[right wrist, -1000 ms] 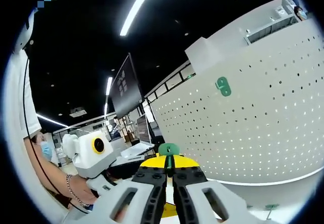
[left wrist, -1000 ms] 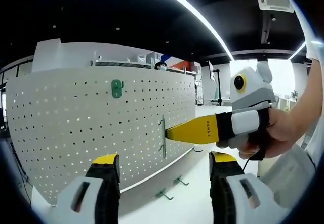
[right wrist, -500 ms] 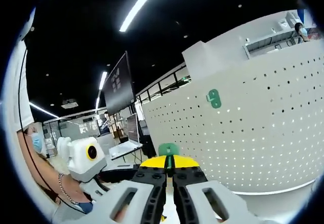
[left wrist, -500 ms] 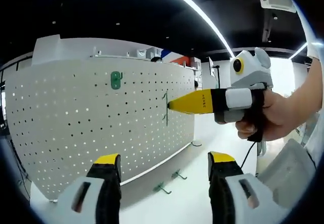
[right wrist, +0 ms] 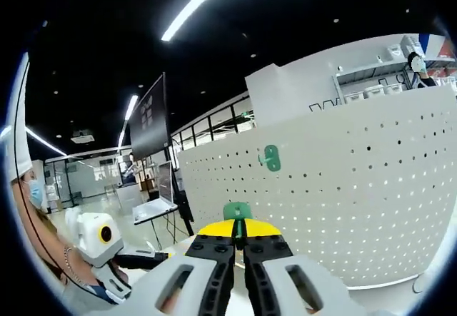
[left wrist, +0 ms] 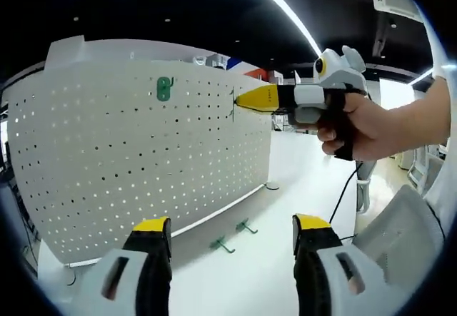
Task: Insert the hook assembly into the mounting plate slot until the hook locks in place.
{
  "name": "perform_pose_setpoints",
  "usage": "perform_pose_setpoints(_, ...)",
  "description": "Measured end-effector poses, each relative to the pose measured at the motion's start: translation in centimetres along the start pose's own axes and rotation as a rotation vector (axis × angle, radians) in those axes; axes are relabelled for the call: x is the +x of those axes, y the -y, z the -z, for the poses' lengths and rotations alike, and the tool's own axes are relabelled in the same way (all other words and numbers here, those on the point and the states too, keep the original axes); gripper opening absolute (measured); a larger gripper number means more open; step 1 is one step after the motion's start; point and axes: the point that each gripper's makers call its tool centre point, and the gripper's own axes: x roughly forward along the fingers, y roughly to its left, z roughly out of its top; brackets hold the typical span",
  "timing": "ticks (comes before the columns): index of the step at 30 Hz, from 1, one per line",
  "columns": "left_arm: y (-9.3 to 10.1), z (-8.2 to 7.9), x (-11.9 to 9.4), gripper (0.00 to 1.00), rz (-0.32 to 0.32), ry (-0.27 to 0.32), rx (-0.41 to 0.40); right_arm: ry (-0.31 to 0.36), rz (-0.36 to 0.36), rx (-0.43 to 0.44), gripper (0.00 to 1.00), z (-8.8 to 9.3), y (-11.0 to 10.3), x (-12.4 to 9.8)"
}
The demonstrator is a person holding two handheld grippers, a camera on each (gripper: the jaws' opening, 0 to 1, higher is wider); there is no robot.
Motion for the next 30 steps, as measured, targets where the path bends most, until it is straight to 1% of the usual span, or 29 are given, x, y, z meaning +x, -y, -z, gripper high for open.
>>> perform_pose_setpoints(3,0.1,0.7,-0.3,0.7,0.004,-0.019,0.002,0.01,0.021,-0.009,0.0,-0.7,0.7,0.1)
perform_pose_setpoints(6,0.0,1.0,-0.5,0.7,-0.001,-0.024,-0.009,0.016,0.036,-0.015,0.0,-1.1,1.2,0.2)
perform_pose_setpoints(16,0.4,2.2,-1.4,0.69,0.015,-0.053,-0.003,0.028,0.096,-0.034,0.0,-2.6,3.1,0.9)
perform_pose_setpoints(19,0.4,2.7,-1.7,0.69,0.014,-0.062,-0.007,0.031,0.109,-0.039,0.0,-2.9,3.5,1.1)
perform_pose_setpoints(27,0.3,3.5,-2.2,0.69,0.015,-0.084,-0.027,0.035,0.174,-0.055,0.0,-3.7,4.9,2.0)
perform_pose_setpoints(30,0.3,3.9,-2.4,0.69,0.016,-0.094,-0.037,0.037,0.186,-0.06,0.0,-4.0,5.2,2.5)
